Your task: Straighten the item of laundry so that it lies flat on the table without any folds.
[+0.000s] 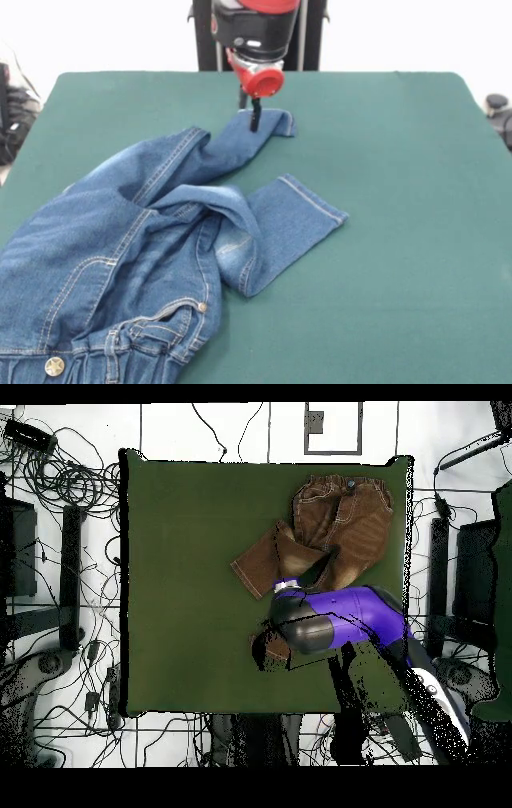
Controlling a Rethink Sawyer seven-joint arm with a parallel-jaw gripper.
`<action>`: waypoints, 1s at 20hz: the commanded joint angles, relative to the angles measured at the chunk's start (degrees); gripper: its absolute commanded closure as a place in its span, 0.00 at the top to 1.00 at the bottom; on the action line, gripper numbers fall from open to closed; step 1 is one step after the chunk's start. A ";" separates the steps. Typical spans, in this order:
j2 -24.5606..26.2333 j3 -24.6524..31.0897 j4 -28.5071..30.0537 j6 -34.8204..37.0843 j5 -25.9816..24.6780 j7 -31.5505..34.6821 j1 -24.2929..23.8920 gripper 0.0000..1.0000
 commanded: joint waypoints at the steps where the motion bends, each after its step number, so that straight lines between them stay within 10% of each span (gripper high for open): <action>1: 4.11 2.10 -2.39 -5.92 -0.54 12.64 -1.25 1.00; 20: 9.43 9.12 -0.53 -13.83 -1.26 8.98 -6.05 1.00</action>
